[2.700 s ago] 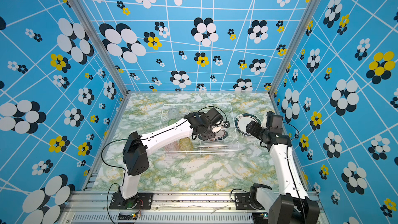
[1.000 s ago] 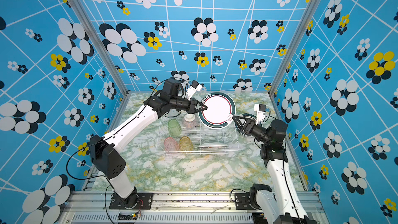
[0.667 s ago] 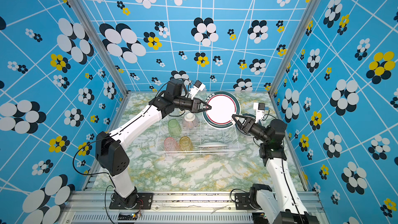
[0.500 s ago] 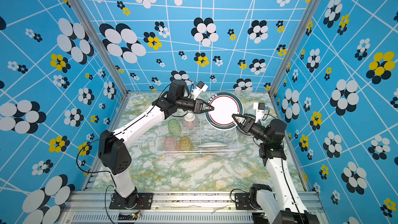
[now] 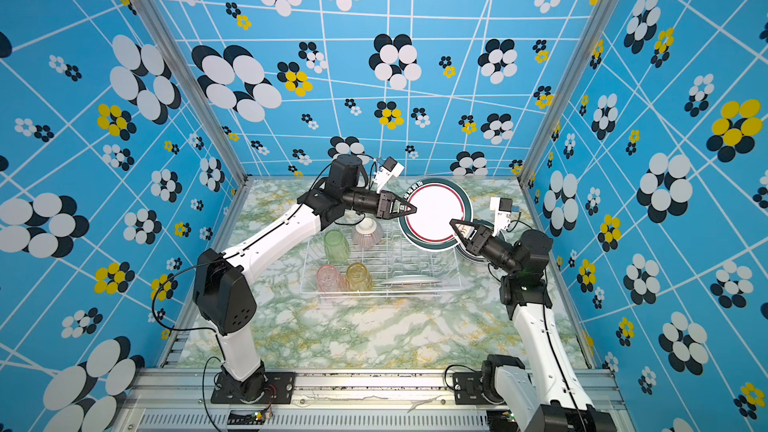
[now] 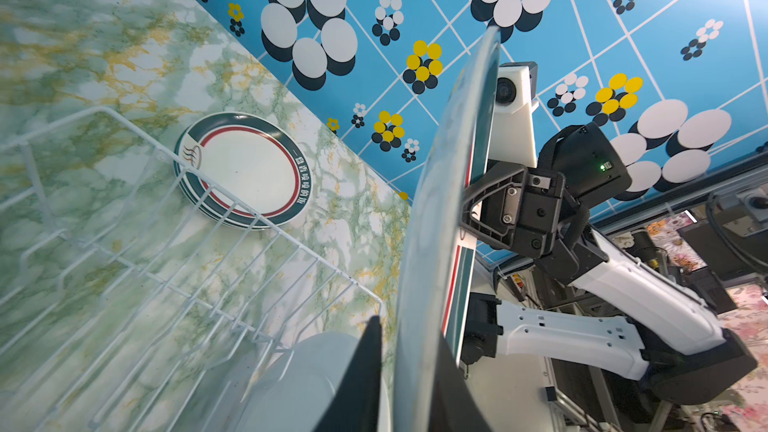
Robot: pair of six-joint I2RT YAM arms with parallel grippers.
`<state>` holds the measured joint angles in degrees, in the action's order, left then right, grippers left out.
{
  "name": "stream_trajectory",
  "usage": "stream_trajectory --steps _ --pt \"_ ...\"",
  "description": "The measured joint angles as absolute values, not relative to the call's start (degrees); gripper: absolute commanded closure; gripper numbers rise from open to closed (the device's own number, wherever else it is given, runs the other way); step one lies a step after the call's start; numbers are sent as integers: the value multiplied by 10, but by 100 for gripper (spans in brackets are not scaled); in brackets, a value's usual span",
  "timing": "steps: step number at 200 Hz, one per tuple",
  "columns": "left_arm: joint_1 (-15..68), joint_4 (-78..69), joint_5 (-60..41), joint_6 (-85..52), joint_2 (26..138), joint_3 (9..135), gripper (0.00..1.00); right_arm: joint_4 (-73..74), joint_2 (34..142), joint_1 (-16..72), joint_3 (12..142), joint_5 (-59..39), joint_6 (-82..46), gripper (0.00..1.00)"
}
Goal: Unload the mixed dishes from the dish rack
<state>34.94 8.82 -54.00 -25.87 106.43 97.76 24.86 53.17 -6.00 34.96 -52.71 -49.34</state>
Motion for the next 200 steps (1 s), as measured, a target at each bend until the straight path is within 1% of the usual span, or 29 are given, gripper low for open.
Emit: stream_trajectory --steps 11,51,77,104,157,200 --pt "350 94 -532 -253 1064 977 62 249 532 -60 350 -524 -496 100" --pt "353 135 -503 -210 1061 976 62 236 532 -60 350 -494 -498 100" --pt "353 184 -452 -169 1040 961 62 163 532 -60 374 -452 -469 100" --pt "353 224 -383 -130 985 909 63 84 544 -75 418 -406 -437 100" --pt "353 243 -256 -86 829 764 63 -5 591 -175 437 -321 -420 100" --pt "356 245 -185 -67 757 704 62 -11 638 -206 424 -271 -418 100"
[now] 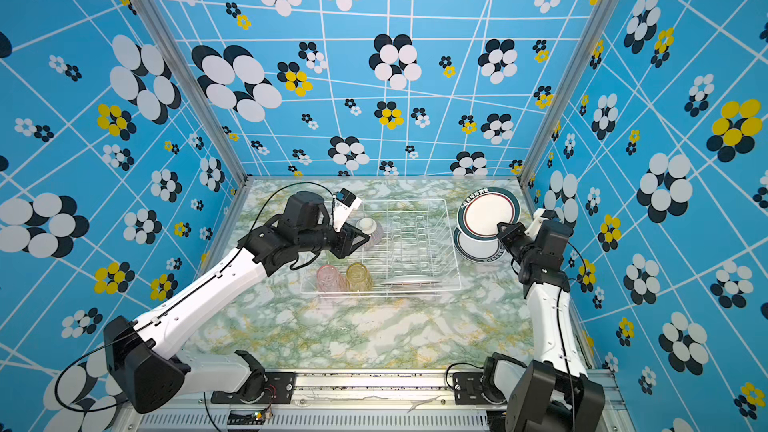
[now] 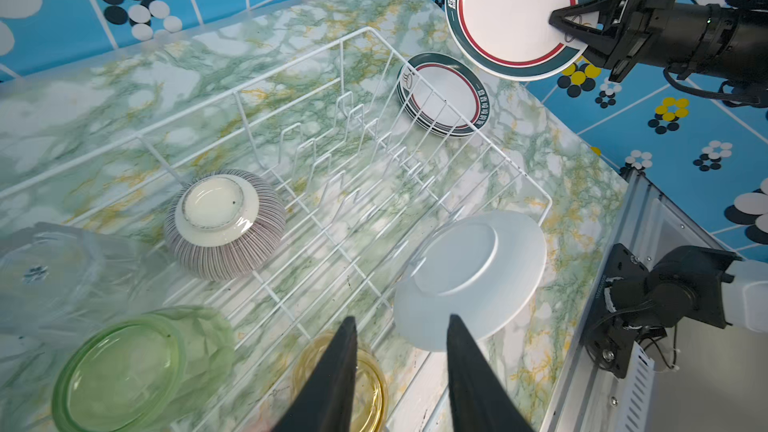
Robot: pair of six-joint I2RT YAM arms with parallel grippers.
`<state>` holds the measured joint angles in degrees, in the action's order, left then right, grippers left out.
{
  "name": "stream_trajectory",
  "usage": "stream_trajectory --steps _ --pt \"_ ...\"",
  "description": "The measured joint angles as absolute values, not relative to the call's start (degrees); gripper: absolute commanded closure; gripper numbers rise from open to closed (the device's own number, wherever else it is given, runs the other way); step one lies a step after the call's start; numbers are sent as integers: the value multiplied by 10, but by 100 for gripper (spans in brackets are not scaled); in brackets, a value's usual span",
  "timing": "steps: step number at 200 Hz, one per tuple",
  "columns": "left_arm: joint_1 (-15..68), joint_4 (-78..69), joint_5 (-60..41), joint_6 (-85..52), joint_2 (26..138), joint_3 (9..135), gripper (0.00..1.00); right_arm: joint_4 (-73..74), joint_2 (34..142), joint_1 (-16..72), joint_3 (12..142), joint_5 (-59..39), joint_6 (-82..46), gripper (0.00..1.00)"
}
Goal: Unload the mixed dishes from the dish rack
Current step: 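Carry plate toward the plate stack with right gripper while left gripper releases and withdraws, then lower the red-rimmed plate onto the plate stack with right gripper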
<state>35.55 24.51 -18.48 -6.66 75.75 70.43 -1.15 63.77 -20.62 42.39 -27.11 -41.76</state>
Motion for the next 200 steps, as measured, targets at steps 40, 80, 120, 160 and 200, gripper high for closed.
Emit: stream_trajectory --steps 40,80,120,160,200 --pt "356 253 -157 -53 750 695 62 15 696 -212 386 -256 -429 100" --pt "356 253 -154 -46 759 695 62 50 744 -212 370 -253 -442 100" --pt "356 253 -154 -44 777 695 62 80 769 -213 369 -242 -448 100" --pt "356 253 -154 -44 785 695 62 110 808 -215 362 -241 -459 100" --pt "357 253 -156 -44 801 699 62 131 838 -215 360 -243 -466 100"
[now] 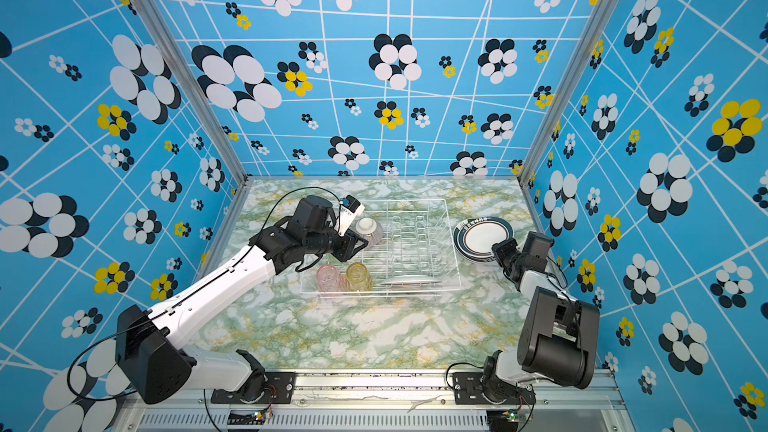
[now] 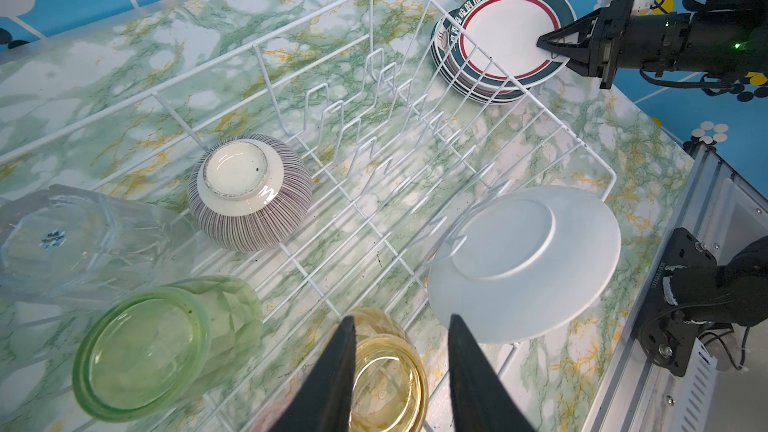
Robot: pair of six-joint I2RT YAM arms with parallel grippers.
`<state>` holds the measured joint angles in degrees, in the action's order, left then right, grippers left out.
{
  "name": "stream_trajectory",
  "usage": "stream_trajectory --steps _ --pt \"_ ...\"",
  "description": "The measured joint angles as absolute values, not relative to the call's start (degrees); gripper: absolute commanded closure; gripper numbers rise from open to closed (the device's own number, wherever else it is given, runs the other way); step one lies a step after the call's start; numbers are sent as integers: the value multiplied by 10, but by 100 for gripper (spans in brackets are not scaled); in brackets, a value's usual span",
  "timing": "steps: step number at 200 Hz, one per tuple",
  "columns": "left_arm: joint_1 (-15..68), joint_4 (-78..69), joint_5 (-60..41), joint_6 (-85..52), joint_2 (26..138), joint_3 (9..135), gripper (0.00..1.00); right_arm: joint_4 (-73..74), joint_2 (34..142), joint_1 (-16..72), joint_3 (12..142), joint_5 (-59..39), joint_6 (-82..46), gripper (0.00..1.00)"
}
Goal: Unload the mixed dishes from the dish rack
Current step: 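Lower the red-rimmed plate onto the plate stack with right gripper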
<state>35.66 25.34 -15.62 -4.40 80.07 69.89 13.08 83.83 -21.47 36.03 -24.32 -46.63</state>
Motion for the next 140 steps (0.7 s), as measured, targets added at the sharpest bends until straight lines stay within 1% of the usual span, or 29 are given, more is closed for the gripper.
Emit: stream_trajectory --steps 140 --pt "361 253 -160 -44 809 703 62 122 845 -215 360 -245 -458 100"
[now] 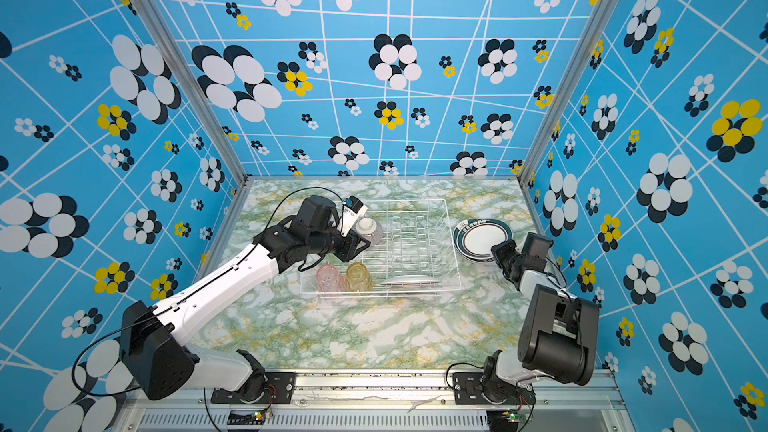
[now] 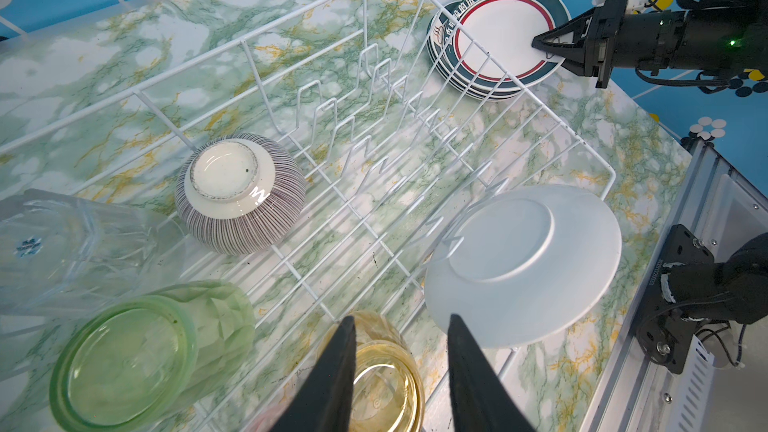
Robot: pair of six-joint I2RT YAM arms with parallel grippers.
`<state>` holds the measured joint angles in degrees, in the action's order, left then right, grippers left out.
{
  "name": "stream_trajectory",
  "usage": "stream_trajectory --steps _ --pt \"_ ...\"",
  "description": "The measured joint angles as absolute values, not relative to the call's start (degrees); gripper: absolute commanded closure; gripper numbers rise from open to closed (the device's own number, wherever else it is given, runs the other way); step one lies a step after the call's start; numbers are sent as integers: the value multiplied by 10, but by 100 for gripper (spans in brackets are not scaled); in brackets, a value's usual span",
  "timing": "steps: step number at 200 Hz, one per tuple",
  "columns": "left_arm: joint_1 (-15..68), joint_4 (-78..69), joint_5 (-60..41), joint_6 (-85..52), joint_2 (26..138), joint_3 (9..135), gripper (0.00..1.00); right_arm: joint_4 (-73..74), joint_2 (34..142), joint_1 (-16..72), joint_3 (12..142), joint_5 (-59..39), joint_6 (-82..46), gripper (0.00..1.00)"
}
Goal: Unload the mixed dishes from the dish rack
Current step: 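Lower the red-rimmed plate onto the plate stack with right gripper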
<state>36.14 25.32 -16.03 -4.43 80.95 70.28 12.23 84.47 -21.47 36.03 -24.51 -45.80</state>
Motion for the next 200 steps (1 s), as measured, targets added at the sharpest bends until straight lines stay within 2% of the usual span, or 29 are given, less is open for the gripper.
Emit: stream_trajectory --steps 58,82,143,200 --pt "361 253 -161 -44 809 703 62 91 844 -215 368 -245 -440 79" --pt "361 253 -161 -44 809 703 62 60 844 -215 370 -243 -424 73" --pt "361 253 -163 -44 809 703 62 14 844 -215 378 -240 -394 64" --pt "361 253 -163 -44 809 703 62 -31 844 -215 395 -225 -359 62"
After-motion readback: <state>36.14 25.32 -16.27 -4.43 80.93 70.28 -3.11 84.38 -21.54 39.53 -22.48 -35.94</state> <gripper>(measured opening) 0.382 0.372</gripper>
